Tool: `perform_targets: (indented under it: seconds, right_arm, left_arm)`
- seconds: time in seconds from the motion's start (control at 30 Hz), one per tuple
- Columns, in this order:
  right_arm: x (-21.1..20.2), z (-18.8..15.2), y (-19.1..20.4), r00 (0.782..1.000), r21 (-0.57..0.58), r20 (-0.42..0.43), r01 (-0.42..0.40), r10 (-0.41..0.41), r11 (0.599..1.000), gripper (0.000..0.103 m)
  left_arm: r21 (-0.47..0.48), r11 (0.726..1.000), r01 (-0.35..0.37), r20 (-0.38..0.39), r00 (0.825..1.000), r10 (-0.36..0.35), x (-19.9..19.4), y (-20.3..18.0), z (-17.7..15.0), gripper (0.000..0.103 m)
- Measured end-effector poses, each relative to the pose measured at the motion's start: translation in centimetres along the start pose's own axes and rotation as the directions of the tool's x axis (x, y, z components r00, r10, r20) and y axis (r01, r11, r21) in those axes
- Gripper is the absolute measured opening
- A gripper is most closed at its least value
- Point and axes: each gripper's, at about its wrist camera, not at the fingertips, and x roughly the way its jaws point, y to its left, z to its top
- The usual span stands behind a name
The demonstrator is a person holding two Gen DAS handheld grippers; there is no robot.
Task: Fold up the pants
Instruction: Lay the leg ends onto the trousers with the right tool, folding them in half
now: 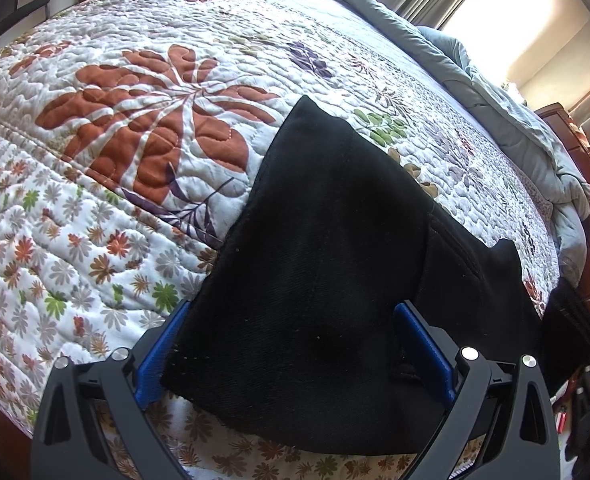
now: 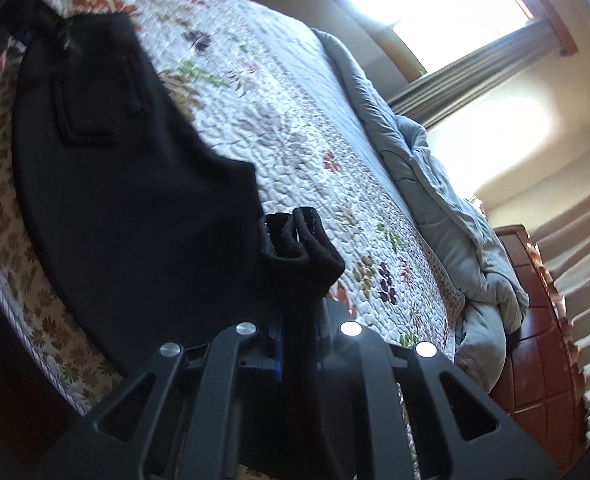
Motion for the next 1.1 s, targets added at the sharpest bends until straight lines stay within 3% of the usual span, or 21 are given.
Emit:
perform_targets:
  seconds: [0.33, 0.4, 0.5, 0.6, 0.67, 0.73, 0.87, 0.93, 1.03, 1.1]
  right_arm:
    - [2.7, -0.9, 5.4, 0.997, -0.118, -0.046, -0.06, 0.055, 0.991, 0.011]
    - [2.8, -1.3, 5.8, 0.99, -0.111, -0.067, -0.13, 0.124, 0.985, 0.026]
    - [1.4, -1.7, 5.1, 0.965, -0.028, -0.061, -0.257, 0.255, 0.966, 0.028]
    - [-0.9, -2.5, 1.0, 0.893, 0.188, 0.02, -0.446, 0.45, 0.875, 0.031]
    - [-1.4, -4.1, -2.5, 0.849, 0.362, 0.085, -0.515, 0.522, 0.777, 0.031]
    - [-0.3, -6.9, -5.6, 0.842, 0.527, 0.102, -0.497, 0.529, 0.69, 0.031]
    - [2.8, -14.6, -10.8, 0.864, 0.798, 0.075, -0.352, 0.499, 0.489, 0.03]
    - [3.8, -16.5, -11.4, 0.866, 0.832, 0.038, -0.304, 0.498, 0.465, 0.03]
    - [6.0, -17.8, -9.7, 0.825, 0.819, -0.055, -0.285, 0.562, 0.498, 0.029]
    - [6.1, -17.9, -9.4, 0.817, 0.813, -0.052, -0.299, 0.574, 0.5, 0.03]
  left_arm:
    - [0.0, 1.0, 0.0, 0.0, 1.0, 0.0, 0.0, 0.1, 0.0, 0.099]
    - [-0.001, 1.0, 0.002, -0.001, 1.0, -0.002, 0.0, 0.1, 0.0, 0.099]
    - [0.0, 1.0, 0.001, -0.002, 1.0, -0.001, 0.0, 0.2, 0.1, 0.099]
    - [0.001, 1.0, 0.003, -0.002, 1.0, -0.003, 0.0, 0.1, 0.1, 0.099]
    - [-0.001, 1.0, 0.006, -0.001, 1.0, -0.006, -0.1, 0.1, 0.1, 0.099]
    - [-0.005, 1.0, 0.014, -0.001, 1.0, -0.014, -0.1, 0.2, 0.1, 0.099]
    - [0.001, 1.0, 0.025, -0.009, 1.0, -0.025, -0.3, 0.4, 0.0, 0.099]
    - [-0.017, 0.999, 0.036, -0.001, 0.999, -0.036, -1.0, 0.6, -0.1, 0.099]
    - [-0.094, 0.994, 0.064, 0.028, 0.998, -0.061, -2.7, 1.6, -0.6, 0.099]
    - [-0.154, 0.983, 0.096, 0.054, 0.995, -0.088, -4.2, 2.4, -1.3, 0.099]
